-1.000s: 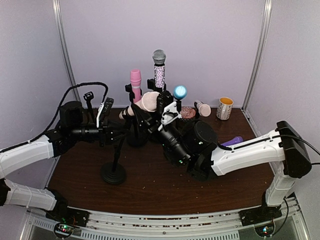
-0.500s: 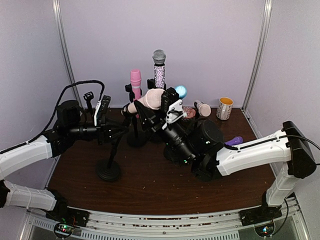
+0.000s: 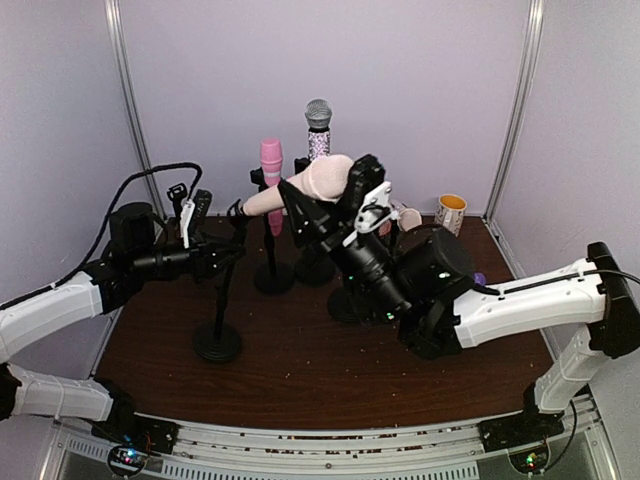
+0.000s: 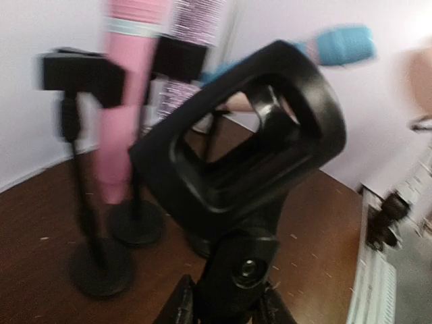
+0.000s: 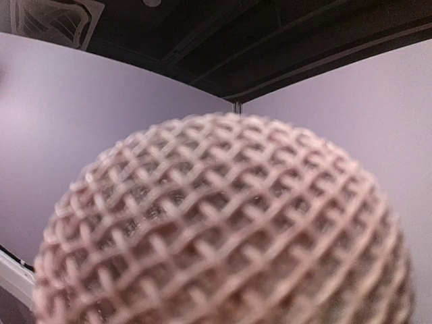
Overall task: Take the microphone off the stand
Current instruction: Remove the microphone from the microphone stand, then place the microphone stand at the center of the board.
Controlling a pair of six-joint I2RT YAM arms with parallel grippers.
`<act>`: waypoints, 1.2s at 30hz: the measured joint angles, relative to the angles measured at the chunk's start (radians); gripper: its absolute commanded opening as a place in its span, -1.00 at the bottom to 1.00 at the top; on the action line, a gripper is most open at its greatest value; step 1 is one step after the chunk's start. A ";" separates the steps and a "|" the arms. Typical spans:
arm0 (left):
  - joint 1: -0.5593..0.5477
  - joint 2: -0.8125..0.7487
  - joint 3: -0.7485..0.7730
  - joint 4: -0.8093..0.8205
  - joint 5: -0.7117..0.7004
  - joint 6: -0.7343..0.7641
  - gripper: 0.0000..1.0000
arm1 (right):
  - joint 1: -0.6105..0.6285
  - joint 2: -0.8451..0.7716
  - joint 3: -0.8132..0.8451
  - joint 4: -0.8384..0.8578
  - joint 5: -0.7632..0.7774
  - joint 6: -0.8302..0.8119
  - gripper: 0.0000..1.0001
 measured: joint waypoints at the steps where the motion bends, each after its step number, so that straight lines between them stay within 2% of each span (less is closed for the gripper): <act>1: 0.039 0.005 -0.006 -0.003 -0.061 -0.001 -1.00 | 0.010 -0.034 0.000 0.015 -0.008 0.003 -1.00; 4: 0.120 0.008 -0.003 0.013 -0.188 -0.003 -1.00 | 0.048 -0.127 0.015 0.065 -0.034 0.015 -1.00; 6: 0.125 0.007 -0.003 0.013 -0.236 0.000 -1.00 | 0.067 -0.181 0.034 0.100 -0.053 0.024 -1.00; 10: 0.120 0.006 -0.004 0.010 -0.262 0.015 -1.00 | 0.066 -0.226 0.037 0.131 -0.050 0.034 -1.00; 14: 0.121 -0.001 -0.004 0.002 -0.233 0.061 -1.00 | 0.065 -0.262 -0.021 0.070 0.029 0.061 -1.00; 19: 0.142 -0.018 0.001 -0.036 -0.162 0.131 -1.00 | 0.062 -0.415 -0.190 -0.131 0.201 0.166 -1.00; 24: 0.231 -0.012 0.057 -0.121 -0.083 0.170 -1.00 | 0.060 -0.630 -0.376 -0.368 0.374 0.382 -1.00; 29: 0.306 0.007 0.116 -0.161 -0.031 0.206 -1.00 | 0.058 -0.836 -0.502 -0.710 0.539 0.698 -1.00; 31: 0.311 0.013 0.127 -0.164 -0.018 0.222 -1.00 | 0.058 -0.885 -0.525 -0.805 0.585 0.782 -1.00; 36: 0.312 0.037 0.152 -0.173 0.011 0.269 -1.00 | 0.012 -0.958 -0.538 -1.157 0.721 1.126 -1.00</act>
